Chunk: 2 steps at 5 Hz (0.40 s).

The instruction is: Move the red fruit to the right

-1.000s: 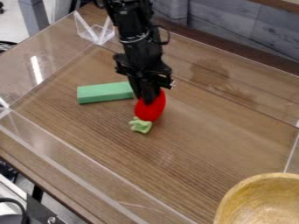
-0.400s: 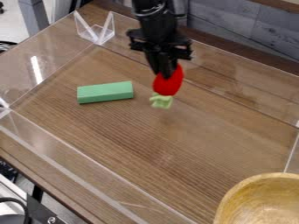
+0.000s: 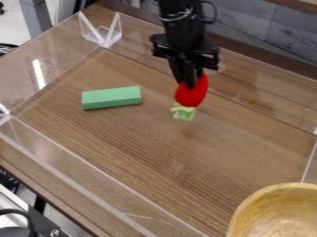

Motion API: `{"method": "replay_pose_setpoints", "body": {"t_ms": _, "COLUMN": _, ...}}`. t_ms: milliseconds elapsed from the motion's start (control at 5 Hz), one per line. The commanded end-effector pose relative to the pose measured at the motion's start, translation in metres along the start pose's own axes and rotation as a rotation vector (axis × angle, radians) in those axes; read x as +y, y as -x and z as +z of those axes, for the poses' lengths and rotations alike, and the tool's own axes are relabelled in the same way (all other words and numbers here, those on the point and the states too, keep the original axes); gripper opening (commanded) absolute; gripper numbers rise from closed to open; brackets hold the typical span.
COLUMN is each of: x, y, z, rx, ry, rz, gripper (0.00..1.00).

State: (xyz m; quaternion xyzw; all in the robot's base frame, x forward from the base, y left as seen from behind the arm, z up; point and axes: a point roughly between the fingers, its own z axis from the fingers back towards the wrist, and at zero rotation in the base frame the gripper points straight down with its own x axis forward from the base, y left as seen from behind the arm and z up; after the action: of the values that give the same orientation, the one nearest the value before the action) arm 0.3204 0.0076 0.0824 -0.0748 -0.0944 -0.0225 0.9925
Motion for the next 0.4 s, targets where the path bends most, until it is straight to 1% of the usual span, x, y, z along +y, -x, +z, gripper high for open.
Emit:
{"method": "replay_pose_setpoints", "body": {"t_ms": 0, "x": -0.0008, "y": -0.0074, "z": 0.0006, "rx": -0.013, "ry": 0.002, "rz": -0.068, "gripper": 0.00}}
{"method": "replay_pose_setpoints", "body": {"t_ms": 200, "x": 0.0016, "y": -0.0079, "z": -0.0075, "rx": 0.011, "ry": 0.012, "rz": -0.123, "gripper": 0.00}}
